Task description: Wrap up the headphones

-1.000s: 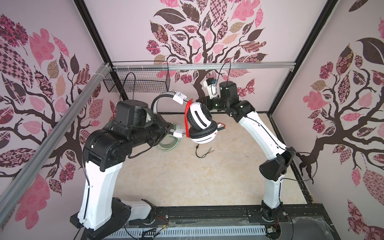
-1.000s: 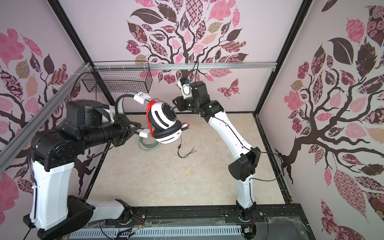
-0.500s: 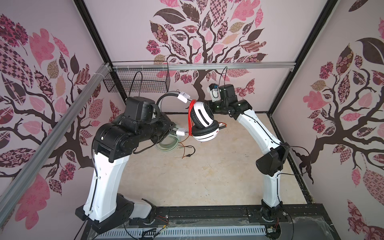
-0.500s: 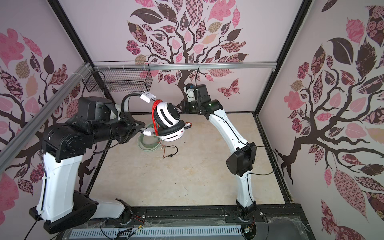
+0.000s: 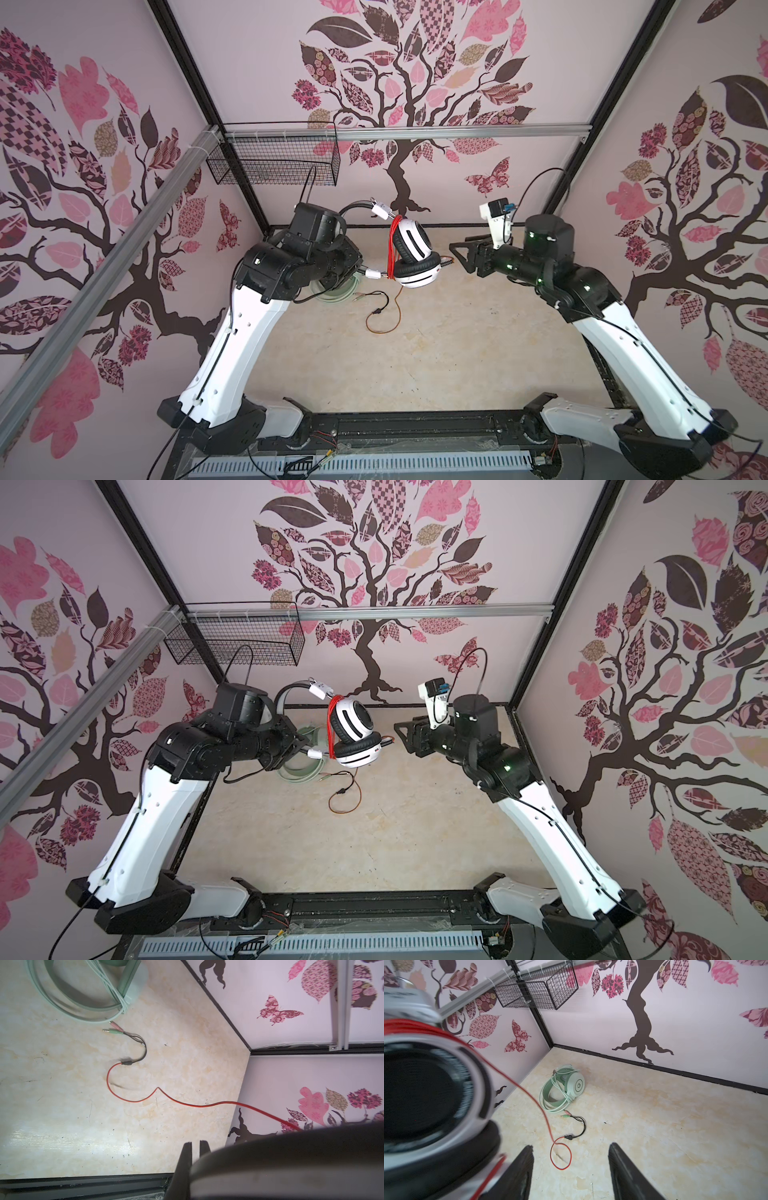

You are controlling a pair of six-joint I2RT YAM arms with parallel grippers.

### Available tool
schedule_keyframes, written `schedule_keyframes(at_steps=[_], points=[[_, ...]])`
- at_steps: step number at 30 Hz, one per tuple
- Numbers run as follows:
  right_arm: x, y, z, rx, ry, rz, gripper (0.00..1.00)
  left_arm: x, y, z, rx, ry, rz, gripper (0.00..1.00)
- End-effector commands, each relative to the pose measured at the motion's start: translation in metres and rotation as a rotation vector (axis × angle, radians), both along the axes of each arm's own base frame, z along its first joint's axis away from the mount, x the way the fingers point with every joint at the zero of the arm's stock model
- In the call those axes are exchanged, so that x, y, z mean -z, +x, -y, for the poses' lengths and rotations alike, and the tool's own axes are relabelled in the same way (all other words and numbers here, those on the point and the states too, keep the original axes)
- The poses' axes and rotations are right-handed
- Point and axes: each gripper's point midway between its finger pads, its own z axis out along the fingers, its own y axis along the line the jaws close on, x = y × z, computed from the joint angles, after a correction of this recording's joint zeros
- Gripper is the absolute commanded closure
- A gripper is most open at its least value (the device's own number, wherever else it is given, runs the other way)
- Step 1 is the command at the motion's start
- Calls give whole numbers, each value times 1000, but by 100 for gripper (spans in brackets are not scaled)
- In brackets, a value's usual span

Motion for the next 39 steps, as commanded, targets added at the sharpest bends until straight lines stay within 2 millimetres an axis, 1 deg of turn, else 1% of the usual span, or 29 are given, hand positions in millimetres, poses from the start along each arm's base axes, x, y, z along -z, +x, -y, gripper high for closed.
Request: schedule_keyframes(at_steps=[1, 3, 6, 8, 10, 13, 16, 17, 18, 20, 22, 26, 29, 33, 35, 39], points=[[34, -5, 5, 10, -55, -84, 39, -1, 16, 8, -22, -57, 54, 100], [38, -12, 9, 7, -73, -79, 37, 13, 18, 13, -13, -58, 19, 100], [50, -18, 10, -12, -92, -95, 35, 40, 19, 16, -5, -35, -43, 100], [61, -20, 8, -29, -102, -119, 35, 57, 18, 17, 4, -23, -76, 100], [73, -18, 7, -25, -101, -134, 35, 70, 16, 18, 7, -21, -94, 100], [97, -14, 4, -19, -89, -180, 35, 81, 13, 14, -3, -11, -101, 100], [113, -11, -5, -39, -59, -223, 35, 92, 11, 7, -14, 25, -122, 100], [119, -8, -5, -28, -60, -236, 35, 96, 10, 5, -14, 28, -132, 100], [129, -5, -4, -15, -79, -258, 35, 100, 10, 4, -12, 27, -140, 100], [154, 5, -5, 4, -130, -319, 35, 109, 9, -2, -21, 16, -158, 100], [174, 11, -12, -6, -132, -374, 34, 116, 9, -8, -33, -5, -172, 100], [200, 21, -31, -39, -61, -434, 34, 134, 9, -32, -83, -26, -220, 100], [221, 29, -46, -76, -41, -498, 34, 149, 8, -50, -127, -17, -249, 100], [242, 39, -64, -125, -30, -581, 34, 168, 3, -70, -179, -12, -306, 100], [250, 44, -69, -137, -31, -599, 34, 173, -1, -76, -183, -16, -319, 100], [261, 45, -79, -164, -48, -630, 35, 166, -12, -76, -150, -6, -303, 100]])
